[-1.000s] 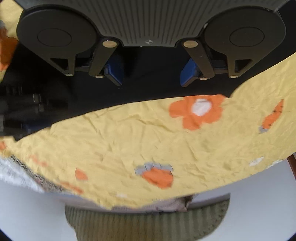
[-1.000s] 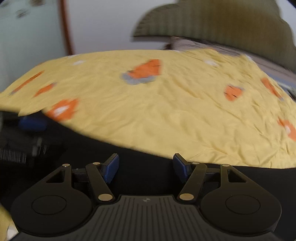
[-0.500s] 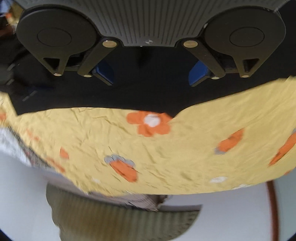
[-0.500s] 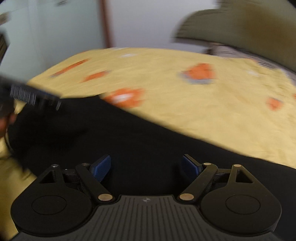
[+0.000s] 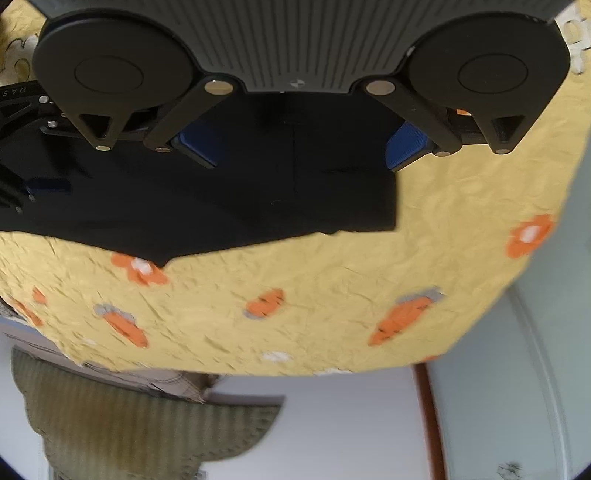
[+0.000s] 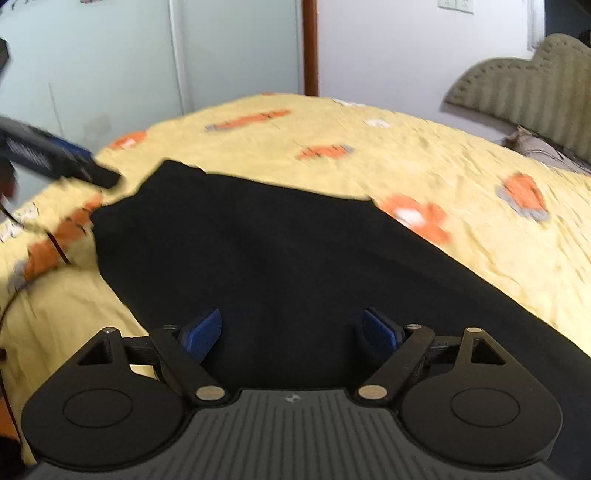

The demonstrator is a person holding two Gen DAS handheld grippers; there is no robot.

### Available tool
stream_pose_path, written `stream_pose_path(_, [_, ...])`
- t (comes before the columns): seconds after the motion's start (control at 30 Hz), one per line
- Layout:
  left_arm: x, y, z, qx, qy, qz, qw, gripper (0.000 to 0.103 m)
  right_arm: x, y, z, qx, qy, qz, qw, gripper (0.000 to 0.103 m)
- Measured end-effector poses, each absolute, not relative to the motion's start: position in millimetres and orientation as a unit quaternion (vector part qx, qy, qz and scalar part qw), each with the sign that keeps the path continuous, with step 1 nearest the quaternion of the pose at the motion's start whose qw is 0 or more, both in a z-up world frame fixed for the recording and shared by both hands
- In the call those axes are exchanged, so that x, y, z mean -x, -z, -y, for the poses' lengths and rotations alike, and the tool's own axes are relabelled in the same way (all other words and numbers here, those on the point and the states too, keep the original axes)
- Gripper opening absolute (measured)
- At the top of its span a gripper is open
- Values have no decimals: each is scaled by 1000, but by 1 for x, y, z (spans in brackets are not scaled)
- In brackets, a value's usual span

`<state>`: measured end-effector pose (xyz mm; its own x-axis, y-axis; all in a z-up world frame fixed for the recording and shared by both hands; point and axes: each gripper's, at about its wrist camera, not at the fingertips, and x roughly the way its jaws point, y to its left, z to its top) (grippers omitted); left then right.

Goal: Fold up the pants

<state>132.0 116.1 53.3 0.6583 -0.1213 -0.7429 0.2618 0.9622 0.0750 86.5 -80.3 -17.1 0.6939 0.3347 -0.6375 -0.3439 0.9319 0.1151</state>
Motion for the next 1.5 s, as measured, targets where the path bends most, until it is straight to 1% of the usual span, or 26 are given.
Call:
stream_pose_path(0.03, [-136,-45,-113,-85,119,-411,900,94,-91,17,72,11,-196,-343,918,84])
stream_pose_path(0.07, [-139,-37,-110,-88,133,-419,894,89,-95,20,60,17,-213,-348,913,84])
stream_pose_path(0.1, [-140,-27,-107,-99,148,-422,889,88,-99,25,51,24,-226,-354,907,84])
stream_pose_path(0.17, [-141,-4,-104,-136,140,-434,879,80,-107,38,36,51,-225,-367,901,84])
stream_pose_path(0.2, [-140,3,-105,-147,127,-438,878,80,-109,41,35,54,-217,-366,903,86])
stream_pose_path(0.3, [-129,-4,-122,-133,132,-423,887,78,-103,31,37,37,-209,-355,911,86])
stream_pose_path(0.37, [-126,-9,-133,-127,123,-415,892,82,-97,27,35,42,-213,-340,915,86])
stream_pose_path(0.43, [-130,-7,-140,-118,107,-426,891,81,-96,25,29,42,-227,-335,914,86])
stream_pose_path(0.53, [-132,-12,-148,-80,98,-427,895,80,-109,41,16,57,-219,-360,905,86])
stream_pose_path(0.6, [-130,-19,-150,-58,105,-421,899,82,-107,36,23,31,-210,-357,910,86])
stream_pose_path(0.73, [-126,-32,-139,-35,117,-407,905,82,-94,23,37,22,-193,-324,926,86])
stream_pose_path(0.87, [-128,-33,-100,-34,167,-399,901,84,-87,25,71,11,-138,-341,930,86])
stream_pose_path(1.0, [-128,-31,-46,-44,219,-403,888,84,-71,30,130,-59,-74,-366,926,87])
stream_pose_path(1.07, [-129,-29,-22,-45,240,-405,881,85,-58,33,162,-99,-36,-374,921,90])
stream_pose_path(1.13, [-127,-26,6,-50,269,-407,871,85,-43,34,197,-137,1,-378,916,99])
stream_pose_path(1.2, [-124,-22,34,-61,292,-407,864,86,-27,34,234,-169,44,-372,911,102])
stream_pose_path(1.33, [-122,-10,90,-91,311,-409,853,86,-2,42,302,-214,121,-373,895,102])
stream_pose_path(1.5, [-121,6,142,-124,319,-418,841,86,0,62,362,-248,134,-383,880,102])
